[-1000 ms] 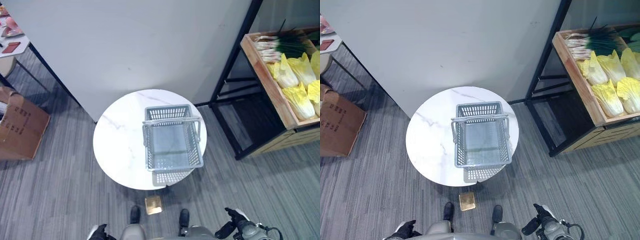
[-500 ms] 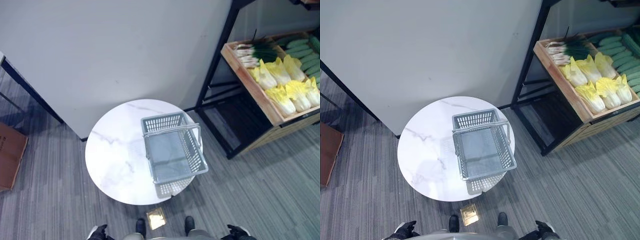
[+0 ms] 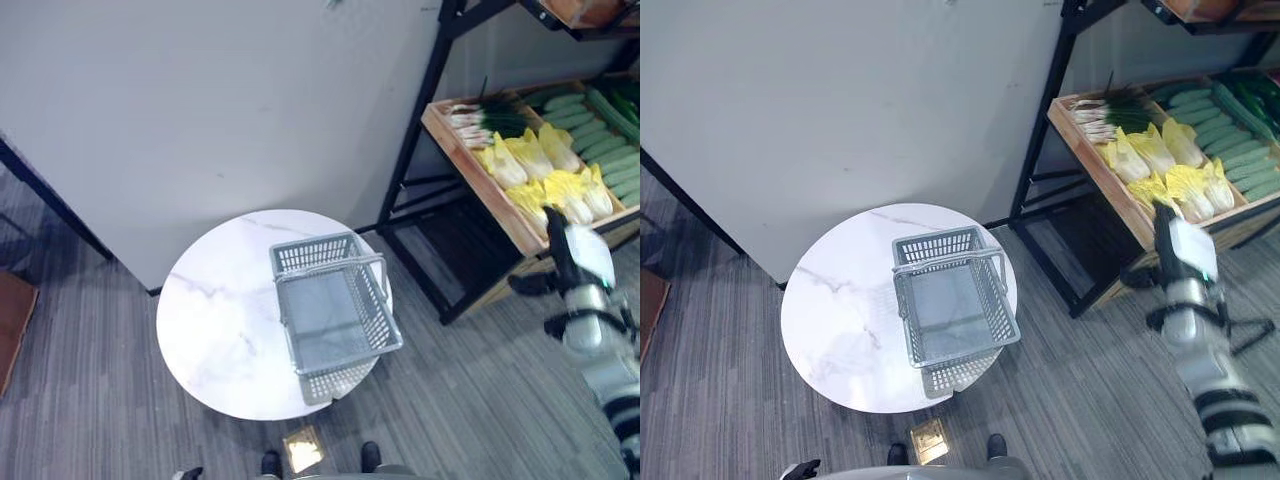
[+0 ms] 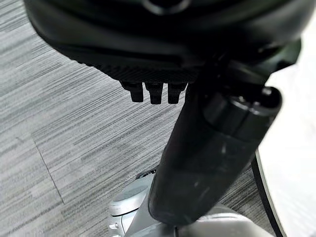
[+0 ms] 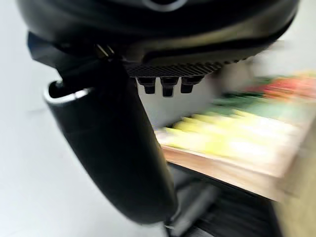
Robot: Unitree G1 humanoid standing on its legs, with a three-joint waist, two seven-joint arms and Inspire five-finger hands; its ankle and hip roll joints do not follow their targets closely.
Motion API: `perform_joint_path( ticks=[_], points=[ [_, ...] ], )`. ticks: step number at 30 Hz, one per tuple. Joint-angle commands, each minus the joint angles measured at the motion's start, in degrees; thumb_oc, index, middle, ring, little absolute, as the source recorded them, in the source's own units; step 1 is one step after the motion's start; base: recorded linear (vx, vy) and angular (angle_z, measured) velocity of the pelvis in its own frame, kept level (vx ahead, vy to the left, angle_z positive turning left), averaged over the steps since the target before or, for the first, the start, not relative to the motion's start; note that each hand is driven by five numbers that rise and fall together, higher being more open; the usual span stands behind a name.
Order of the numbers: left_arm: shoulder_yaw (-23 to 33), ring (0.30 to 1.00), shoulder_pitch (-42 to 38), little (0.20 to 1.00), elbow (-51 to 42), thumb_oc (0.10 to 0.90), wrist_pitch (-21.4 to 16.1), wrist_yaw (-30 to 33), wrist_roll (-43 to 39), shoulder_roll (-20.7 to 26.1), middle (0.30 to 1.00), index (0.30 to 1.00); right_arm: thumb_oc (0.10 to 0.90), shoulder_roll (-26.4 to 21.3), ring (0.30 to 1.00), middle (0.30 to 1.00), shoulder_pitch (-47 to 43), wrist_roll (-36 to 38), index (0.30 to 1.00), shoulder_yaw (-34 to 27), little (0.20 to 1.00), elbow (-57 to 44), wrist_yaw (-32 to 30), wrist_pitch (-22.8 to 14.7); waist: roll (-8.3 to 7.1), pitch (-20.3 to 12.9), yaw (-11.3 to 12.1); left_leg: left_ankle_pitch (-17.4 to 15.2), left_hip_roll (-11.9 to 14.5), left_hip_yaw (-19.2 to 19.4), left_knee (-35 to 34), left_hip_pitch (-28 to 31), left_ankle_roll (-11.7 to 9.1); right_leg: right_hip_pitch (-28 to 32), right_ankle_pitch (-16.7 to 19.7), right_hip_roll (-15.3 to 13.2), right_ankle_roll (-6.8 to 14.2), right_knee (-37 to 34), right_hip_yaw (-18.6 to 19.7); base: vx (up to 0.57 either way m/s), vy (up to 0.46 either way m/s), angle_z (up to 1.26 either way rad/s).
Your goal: Get the vegetables into the basket
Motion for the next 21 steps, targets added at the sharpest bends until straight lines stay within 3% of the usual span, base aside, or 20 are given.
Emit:
perform_joint_path(
  ticks=[1, 12, 21],
  points=[
    [0.54, 1.0, -2.76, 1.0, 3.14, 0.9, -0.07, 0.18, 1.68, 1.09, 1.0, 1.0, 0.9, -0.1, 1.0, 1.0, -8.56, -1.97, 1.0, 5.56, 1.0, -1.83, 1.63, -3.31, -1.61, -0.19, 3.07, -3.2, 2.68, -2.25, 0.11, 0.69, -2.35, -3.22, 5.07, -4.32, 4.17, -0.06, 0.15, 0.02, -0.039, 0.08],
    [-2.82, 1.0, -1.75, 1.0, 2.09, 0.9, 0.04, 0.82, -1.38, -0.35, 1.0, 1.0, 0.9, 8.72, 1.0, 1.0, -27.2, 7.27, 1.0, 22.78, 1.0, 0.93, 8.44, -3.9, -1.31, 1.39, 6.46, -1.52, 3.81, -3.77, 0.11, -1.46, -3.34, -3.4, 4.34, -3.37, 3.31, -0.06, -1.8, -0.01, -0.03, 0.1],
    [-4.8, 1.0, -2.86, 1.0, 1.43, 0.9, -0.29, 1.24, -3.8, -0.75, 1.0, 1.0, 0.9, 10.74, 1.0, 1.0, -35.63, 7.73, 1.0, 29.93, 1.0, 7.98, 10.11, -2.81, -1.72, 3.65, 7.5, -0.1, 4.56, -4.81, 0.11, -4.44, -3.91, -5.42, 4.68, -2.83, 3.02, -0.06, -2.74, -0.04, -0.028, 0.05]
  ],
)
